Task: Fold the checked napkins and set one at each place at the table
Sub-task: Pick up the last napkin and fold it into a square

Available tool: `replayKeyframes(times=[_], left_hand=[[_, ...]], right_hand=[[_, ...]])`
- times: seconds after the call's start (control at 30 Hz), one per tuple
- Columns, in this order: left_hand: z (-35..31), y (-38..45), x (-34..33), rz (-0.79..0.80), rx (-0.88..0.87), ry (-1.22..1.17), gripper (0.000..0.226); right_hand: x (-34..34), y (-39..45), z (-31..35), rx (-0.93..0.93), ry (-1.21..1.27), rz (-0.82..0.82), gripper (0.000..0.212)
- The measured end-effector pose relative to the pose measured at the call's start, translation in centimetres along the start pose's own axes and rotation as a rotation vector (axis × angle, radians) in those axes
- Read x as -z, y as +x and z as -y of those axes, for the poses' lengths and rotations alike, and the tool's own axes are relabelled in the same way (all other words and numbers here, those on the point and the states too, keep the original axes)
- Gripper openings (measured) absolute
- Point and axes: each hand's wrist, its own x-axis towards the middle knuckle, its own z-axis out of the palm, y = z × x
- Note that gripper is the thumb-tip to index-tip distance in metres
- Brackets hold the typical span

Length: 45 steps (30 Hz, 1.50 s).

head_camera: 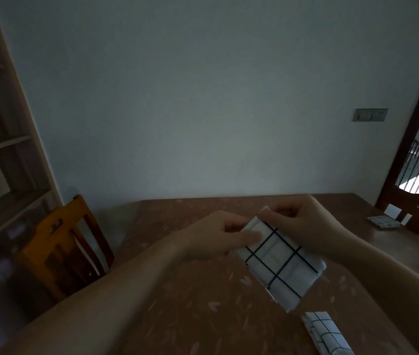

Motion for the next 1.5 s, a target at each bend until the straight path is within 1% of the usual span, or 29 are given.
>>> replayKeyframes(times=[0.03, 0.07, 0.1, 0.17, 0.23, 0.27, 0.33, 0.37, 0.43, 0.57, 0.63, 0.67, 0.7, 0.73, 0.77, 0.8, 0.83, 0.87, 0.9, 0.93, 1.0, 1.03, 1.07, 1.17, 1.27, 1.33, 1.4, 1.5], left_hand=[[-0.1, 0.1, -0.2, -0.055, -0.025, 0.003, 0.034], [-0.1, 0.2, -0.4, -0.113, -0.056, 0.004, 0.038], [-0.1, 0.3, -0.5, -0.175, -0.086, 0.004, 0.036], [-0.2, 0.3, -0.3, -0.28, -0.105, -0.049, 0.027], [0.1, 0.1, 0.2, -0.33, -0.062, -0.137, 0.021], [0.3, 0.1, 0.6, -0.319, -0.032, -0.157, 0.021], [0.3, 0.2, 1.1, -0.274, 0.012, -0.11, 0.027], [0.1, 0.3, 1.1, -0.278, 0.011, -0.056, 0.035], [-0.5, 0.8, 1.0, -0.342, -0.043, 0.062, 0.049], [-0.6, 1.8, 0.2, -0.525, -0.155, 0.176, 0.047], [-0.2, 1.7, 0.2, -0.571, -0.179, 0.18, 0.045], [0.0, 1.5, 0.1, -0.58, -0.159, 0.169, 0.046], [0.0, 1.2, -0.1, -0.59, -0.117, 0.116, 0.048], [0.1, 0.9, -0.4, -0.6, -0.049, -0.004, 0.05], [0.2, 0.5, -0.7, -0.589, 0.061, -0.206, 0.053], [0.7, 0.2, -1.2, -0.51, 0.183, -0.489, 0.057], [1.0, -0.4, -1.9, -0.398, 0.26, -0.76, 0.062], [1.6, -1.0, -2.7, -0.322, 0.292, -0.943, 0.067], [2.6, -1.5, -3.5, -0.281, 0.3, -1.018, 0.069], [3.3, -2.0, -4.2, -0.276, 0.295, -1.007, 0.065], [4.4, -3.1, -5.6, -0.329, 0.308, -0.819, 0.037], [4.9, -3.7, -5.9, -0.38, 0.328, -0.713, 0.023], [5.4, -4.2, -6.0, -0.423, 0.35, -0.648, 0.018], [7.3, -6.7, -4.7, -0.484, 0.359, -0.563, 0.017], [9.2, -9.8, -2.3, -0.501, 0.381, -0.475, 0.019], [10.9, -12.1, -0.7, -0.497, 0.429, -0.481, 0.022], [13.2, -14.7, 1.1, -0.483, 0.491, -0.482, 0.019], [17.3, -18.0, 3.6, -0.528, 0.589, -0.538, 0.015]], right_hand=[[-0.2, 0.0, 0.2, 0.013, -0.002, -0.032, 0.022], [-0.2, -0.1, 0.4, 0.021, 0.003, -0.061, 0.022], [-0.3, -0.2, 0.5, 0.018, 0.013, -0.077, 0.023], [-0.2, -0.7, 0.5, -0.022, 0.037, -0.048, 0.028], [-0.2, -1.3, 0.1, -0.084, 0.052, 0.008, 0.032], [-0.2, -1.6, -0.1, -0.105, 0.063, 0.02, 0.032], [-0.2, -1.9, -0.5, -0.117, 0.065, 0.01, 0.032], [-0.3, -1.9, -0.6, -0.11, 0.051, 0.008, 0.032], [-0.4, -2.1, -0.5, -0.081, 0.017, 0.03, 0.031], [-0.5, -2.5, -0.6, -0.053, 0.032, 0.056, 0.028], [-0.6, -2.8, -1.0, -0.076, 0.094, 0.06, 0.025], [-0.6, -3.0, -1.2, -0.084, 0.125, 0.056, 0.025], [-0.7, -3.1, -1.4, -0.091, 0.156, 0.047, 0.025], [-0.9, -3.2, -1.6, -0.096, 0.192, 0.029, 0.025], [-1.2, -3.2, -1.8, -0.097, 0.234, -0.001, 0.027], [-1.6, -3.3, -2.1, -0.096, 0.279, -0.045, 0.029], [-2.2, -3.3, -2.4, -0.096, 0.323, -0.099, 0.03], [-3.0, -3.3, -2.7, -0.101, 0.357, -0.154, 0.03], [-3.9, -3.3, -3.0, -0.108, 0.379, -0.201, 0.03], [-4.9, -3.3, -3.2, -0.116, 0.385, -0.231, 0.03], [-7.0, -3.4, -3.5, -0.138, 0.367, -0.264, 0.031], [-8.0, -3.4, -3.7, -0.156, 0.358, -0.273, 0.032], [-8.9, -3.4, -3.8, -0.178, 0.359, -0.271, 0.034], [-11.3, -3.1, -3.4, -0.264, 0.414, -0.196, 0.036], [-14.3, -2.6, -2.1, -0.343, 0.438, -0.026, 0.029], [-16.9, -2.1, -1.2, -0.39, 0.441, 0.099, 0.023], [-20.0, -1.7, -0.2, -0.433, 0.411, 0.2, 0.02], [-25.5, -1.1, 1.5, -0.461, 0.338, 0.279, 0.021]])
